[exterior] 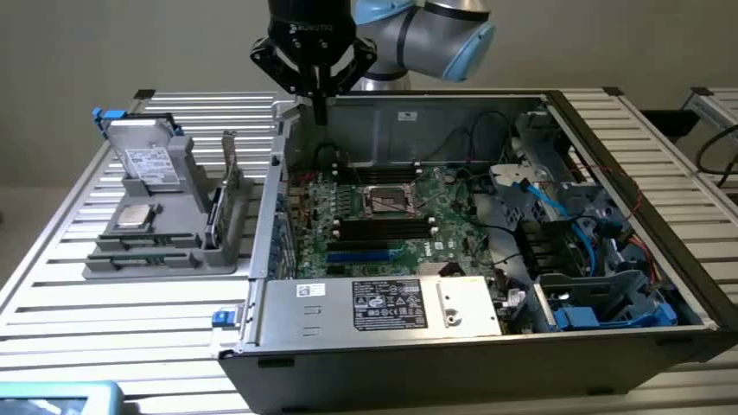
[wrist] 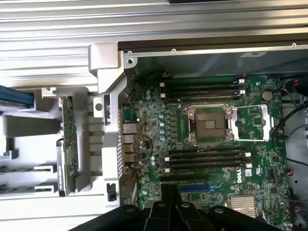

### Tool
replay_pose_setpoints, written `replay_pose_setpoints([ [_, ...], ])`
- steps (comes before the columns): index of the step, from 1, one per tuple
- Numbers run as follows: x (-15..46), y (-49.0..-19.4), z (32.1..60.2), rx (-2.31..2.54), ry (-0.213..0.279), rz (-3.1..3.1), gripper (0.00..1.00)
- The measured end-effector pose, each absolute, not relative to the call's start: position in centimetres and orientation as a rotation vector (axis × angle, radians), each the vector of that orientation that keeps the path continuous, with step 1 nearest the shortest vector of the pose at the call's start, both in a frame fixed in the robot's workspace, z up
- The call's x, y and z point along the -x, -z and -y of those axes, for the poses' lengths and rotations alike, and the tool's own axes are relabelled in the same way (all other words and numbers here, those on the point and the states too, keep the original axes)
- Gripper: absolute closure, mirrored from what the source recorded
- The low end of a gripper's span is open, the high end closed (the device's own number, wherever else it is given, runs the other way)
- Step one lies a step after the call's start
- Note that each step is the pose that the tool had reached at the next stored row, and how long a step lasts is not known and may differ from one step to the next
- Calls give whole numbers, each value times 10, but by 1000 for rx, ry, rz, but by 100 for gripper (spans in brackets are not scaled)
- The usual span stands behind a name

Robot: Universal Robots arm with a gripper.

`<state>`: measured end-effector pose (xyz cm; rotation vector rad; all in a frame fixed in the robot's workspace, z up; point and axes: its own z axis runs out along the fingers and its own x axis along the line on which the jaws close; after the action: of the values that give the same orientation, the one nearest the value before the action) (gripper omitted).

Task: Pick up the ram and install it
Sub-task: 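Reach for the ram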

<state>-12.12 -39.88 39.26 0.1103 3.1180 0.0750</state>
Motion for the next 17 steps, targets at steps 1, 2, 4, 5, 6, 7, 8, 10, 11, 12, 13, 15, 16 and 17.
replay_pose_setpoints([
  [1, 121, -393, 399, -110, -75, -3118, 89],
  [2, 121, -393, 399, -110, -75, -3118, 89],
  [4, 121, -393, 399, -110, -75, -3118, 89],
  [5, 121, -393, 399, -110, -75, -3118, 89],
  [6, 121, -393, 399, -110, -75, -3118, 89],
  [7, 122, -393, 399, -111, -75, -3118, 89],
  [8, 122, -392, 399, -111, -75, -3118, 89],
  [10, 126, -391, 400, -111, -74, -3124, 89],
  [11, 130, -390, 400, -111, -75, -3126, 89],
  [12, 135, -389, 400, -111, -75, -3127, 89],
  [13, 139, -388, 400, -111, -75, -3128, 89],
  [15, 148, -386, 401, -111, -75, -3128, 89],
  [16, 153, -385, 401, -111, -75, -3129, 89],
  [17, 157, -384, 401, -111, -74, -3129, 89],
])
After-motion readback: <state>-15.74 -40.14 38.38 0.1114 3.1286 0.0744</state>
